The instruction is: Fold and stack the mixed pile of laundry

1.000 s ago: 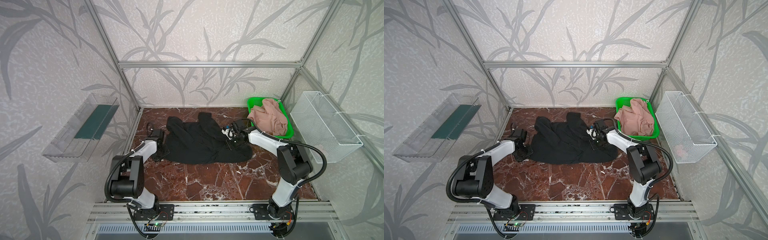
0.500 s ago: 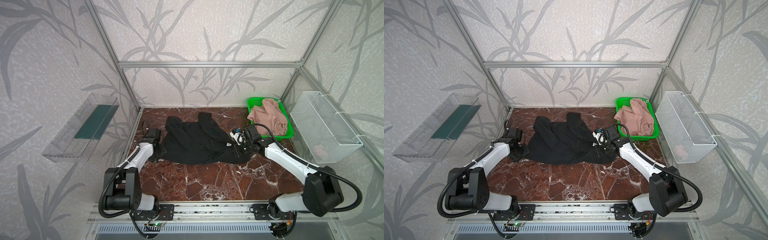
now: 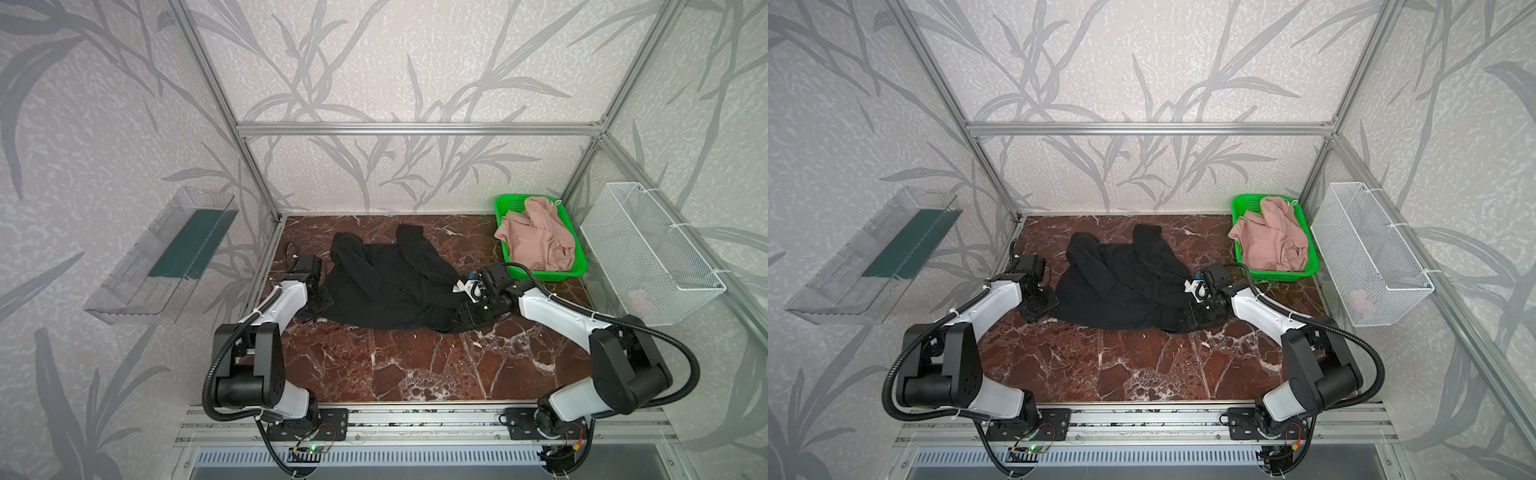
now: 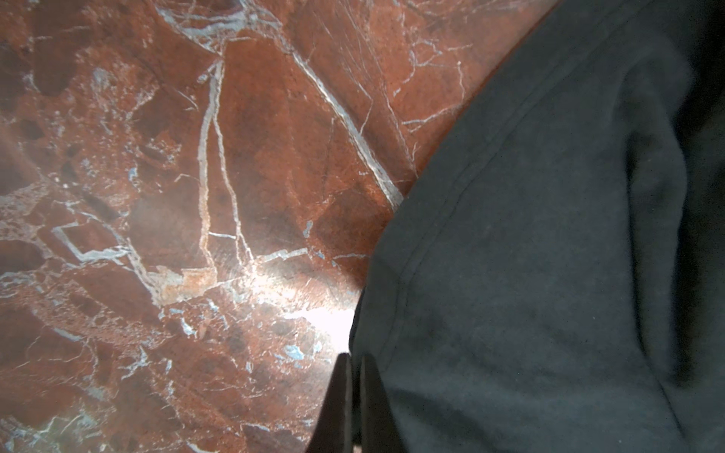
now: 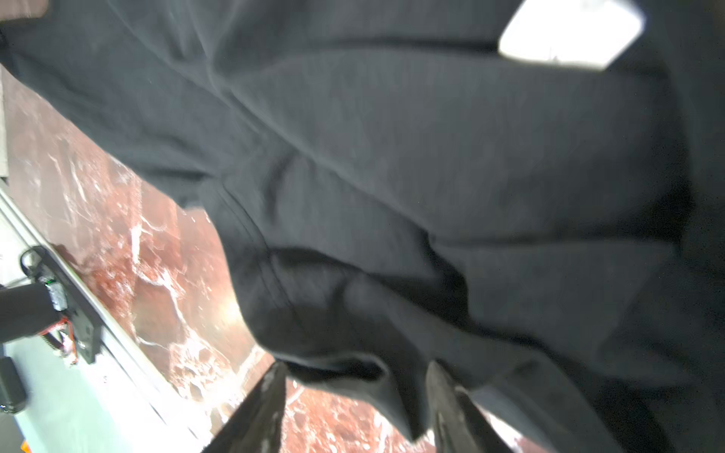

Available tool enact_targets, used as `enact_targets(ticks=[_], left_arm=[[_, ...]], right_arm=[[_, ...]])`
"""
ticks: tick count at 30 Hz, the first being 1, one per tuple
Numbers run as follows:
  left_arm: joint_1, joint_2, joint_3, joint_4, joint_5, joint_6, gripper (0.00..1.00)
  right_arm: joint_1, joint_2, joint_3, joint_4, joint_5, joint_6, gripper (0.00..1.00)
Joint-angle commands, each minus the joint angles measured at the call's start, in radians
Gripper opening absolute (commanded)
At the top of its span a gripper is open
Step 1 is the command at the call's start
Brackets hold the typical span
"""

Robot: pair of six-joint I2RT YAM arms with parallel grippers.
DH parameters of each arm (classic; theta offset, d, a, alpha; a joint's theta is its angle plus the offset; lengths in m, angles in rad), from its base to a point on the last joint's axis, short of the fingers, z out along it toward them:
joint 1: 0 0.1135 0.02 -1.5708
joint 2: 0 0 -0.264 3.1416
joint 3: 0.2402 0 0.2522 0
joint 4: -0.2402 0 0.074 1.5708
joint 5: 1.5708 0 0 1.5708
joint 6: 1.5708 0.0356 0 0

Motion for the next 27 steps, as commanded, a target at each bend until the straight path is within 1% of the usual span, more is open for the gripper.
enact_targets(ticks=[1, 5, 8, 14, 17, 21, 27], left_arm=[[0.007, 0.000, 0.027, -0.005, -0.013, 0.001, 0.00], [0.007, 0.005, 0.028, -0.003, -0.012, 0.007, 0.00], [0.009, 0.017, 0.035, -0.002, -0.006, 0.010, 0.00], [0.009, 0.027, 0.042, 0.004, 0.006, 0.009, 0.00], [0.009, 0.027, 0.048, 0.001, 0.009, 0.011, 0.00], [0.009, 0.028, 0.057, -0.002, 0.009, 0.014, 0.00], [0.009, 0.043, 0.070, -0.005, 0.017, 0.020, 0.00]], right_arm=[[-0.001, 0.016, 0.027, -0.037, -0.014, -0.007, 0.60], [-0.001, -0.007, 0.006, -0.036, -0.003, -0.035, 0.60], [0.000, -0.006, -0.001, -0.031, -0.030, -0.070, 0.60], [0.000, 0.074, 0.009, -0.002, -0.041, -0.070, 0.60], [0.001, 0.099, 0.004, -0.001, -0.072, -0.070, 0.60], [0.001, 0.093, -0.029, 0.019, -0.113, -0.058, 0.60], [0.001, 0.096, -0.076, 0.087, -0.178, -0.027, 0.63]])
